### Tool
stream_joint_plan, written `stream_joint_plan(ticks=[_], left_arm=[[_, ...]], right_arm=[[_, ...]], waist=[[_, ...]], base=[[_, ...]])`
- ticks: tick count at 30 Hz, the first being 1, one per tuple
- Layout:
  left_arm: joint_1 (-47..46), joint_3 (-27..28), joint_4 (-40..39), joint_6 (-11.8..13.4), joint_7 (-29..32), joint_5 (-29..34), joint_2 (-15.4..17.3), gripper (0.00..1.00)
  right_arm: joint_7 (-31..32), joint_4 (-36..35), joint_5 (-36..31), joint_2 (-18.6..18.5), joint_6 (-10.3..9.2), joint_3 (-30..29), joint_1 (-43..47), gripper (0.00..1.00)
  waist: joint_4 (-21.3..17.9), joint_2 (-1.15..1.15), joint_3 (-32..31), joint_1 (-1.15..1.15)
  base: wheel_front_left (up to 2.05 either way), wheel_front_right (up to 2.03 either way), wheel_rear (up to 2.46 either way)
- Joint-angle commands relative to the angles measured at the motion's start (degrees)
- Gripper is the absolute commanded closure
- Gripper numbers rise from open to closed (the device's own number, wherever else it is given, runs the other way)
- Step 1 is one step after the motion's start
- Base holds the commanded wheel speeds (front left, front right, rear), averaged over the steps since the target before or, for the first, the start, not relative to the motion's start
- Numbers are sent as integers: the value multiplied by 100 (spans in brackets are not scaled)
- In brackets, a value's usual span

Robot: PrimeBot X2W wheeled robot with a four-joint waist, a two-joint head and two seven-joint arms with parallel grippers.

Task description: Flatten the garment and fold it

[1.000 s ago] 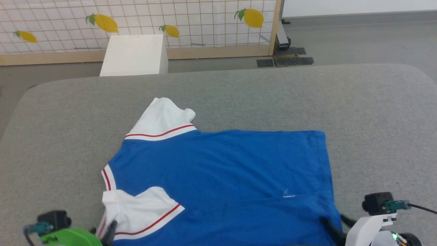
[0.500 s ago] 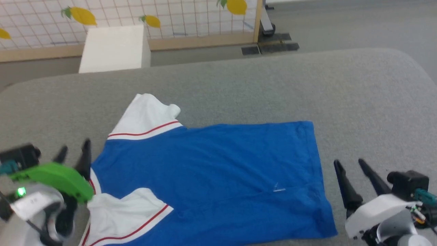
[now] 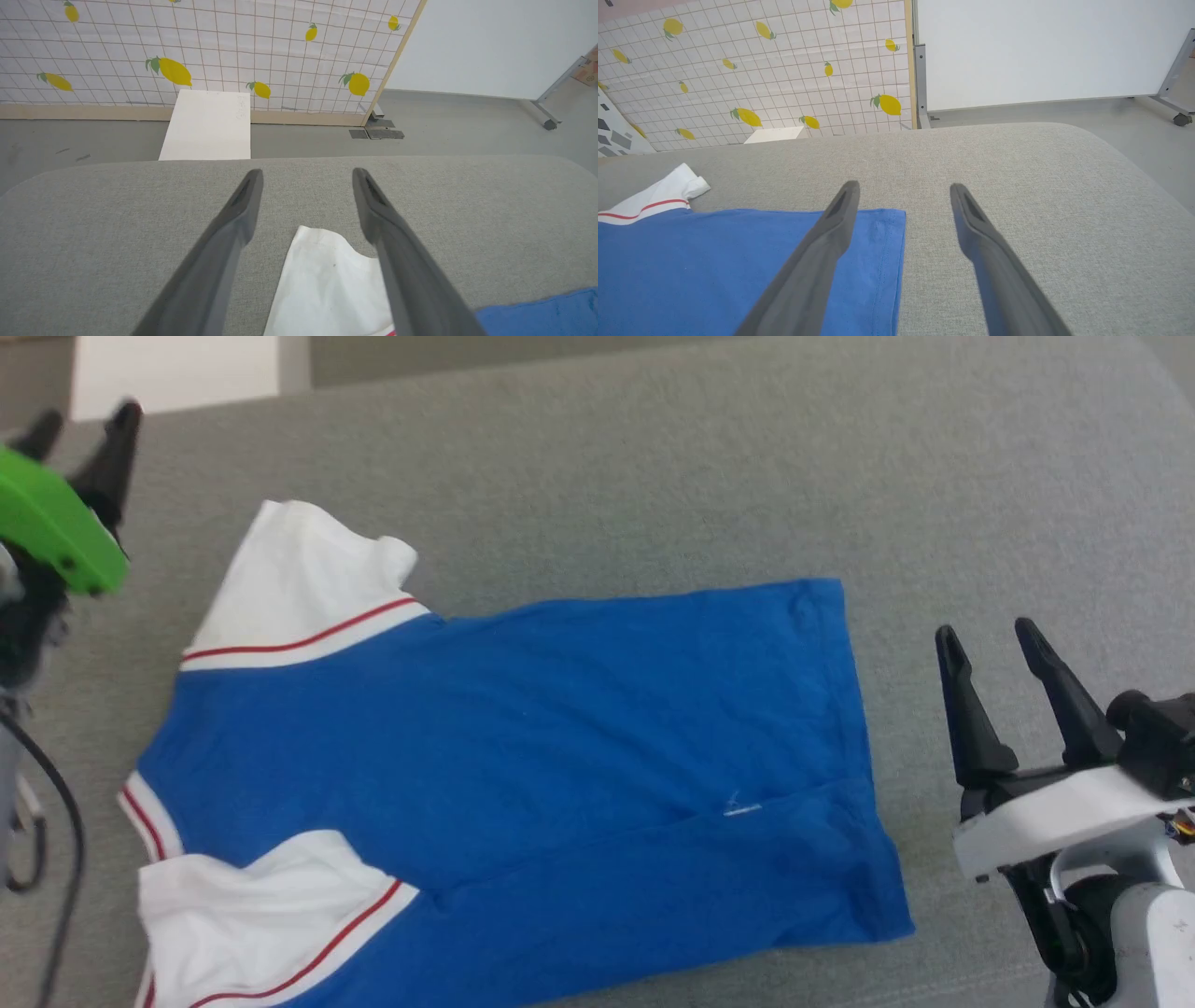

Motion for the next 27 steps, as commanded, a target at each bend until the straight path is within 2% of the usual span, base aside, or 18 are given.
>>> stream_joint_plan(ticks=[1,6,14,19,26,27], left_arm=[[-280,-74,96,-91,232,-80,98,0],[-1090,-355,459,-312,1180,-119,324,0],[-1592,-780,958,-444,2344,-170,467,0],[-1534,-1008,1273,-375,2856,-95,574,0],[-1208,-1482,1562,-75,3928,125,783,0],[-1172,-1492,1572,-40,4051,75,762,47]], right_arm=[[-29,-47,-49,41,-8,22,-120,0],[-108,-15,-2,105,-8,114,-286,0],[-215,146,88,153,-8,286,-416,0],[-272,220,140,162,-8,394,-504,0],[-314,306,250,165,-8,480,-538,0],[-316,311,259,165,-8,483,-542,0]], waist=[[-410,69,588,-1],[-639,69,928,-1],[-906,69,1295,-1],[-1043,69,1433,-1],[-1168,69,1511,-1],[-1173,69,1517,-1]], base=[[0,0,0],[0,0,0],[0,0,0],[0,0,0],[0,0,0],[0,0,0]])
